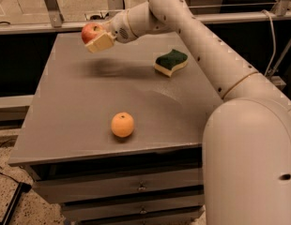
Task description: Pick apple
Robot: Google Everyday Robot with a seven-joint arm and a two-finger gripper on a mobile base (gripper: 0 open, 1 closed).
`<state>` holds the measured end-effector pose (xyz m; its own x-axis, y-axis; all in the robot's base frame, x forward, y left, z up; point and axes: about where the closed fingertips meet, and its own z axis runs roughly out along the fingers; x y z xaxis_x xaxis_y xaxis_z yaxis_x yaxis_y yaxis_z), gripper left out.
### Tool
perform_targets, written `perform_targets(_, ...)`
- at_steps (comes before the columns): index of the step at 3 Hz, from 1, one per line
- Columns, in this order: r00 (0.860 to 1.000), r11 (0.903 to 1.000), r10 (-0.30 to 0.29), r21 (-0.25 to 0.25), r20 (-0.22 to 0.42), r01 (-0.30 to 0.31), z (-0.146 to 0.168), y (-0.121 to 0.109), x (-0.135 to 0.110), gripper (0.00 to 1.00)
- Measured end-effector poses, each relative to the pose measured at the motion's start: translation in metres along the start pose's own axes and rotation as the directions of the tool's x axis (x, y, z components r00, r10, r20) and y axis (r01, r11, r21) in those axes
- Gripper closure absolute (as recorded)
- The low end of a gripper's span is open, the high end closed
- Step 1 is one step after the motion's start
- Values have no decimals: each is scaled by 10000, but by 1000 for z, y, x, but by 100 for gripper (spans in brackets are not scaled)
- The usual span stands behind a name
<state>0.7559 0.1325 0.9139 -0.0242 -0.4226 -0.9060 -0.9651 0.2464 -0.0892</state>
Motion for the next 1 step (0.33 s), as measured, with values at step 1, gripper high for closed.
perform_targets(1, 10000, 10000, 10, 6, 3, -10, 0, 0, 0, 100)
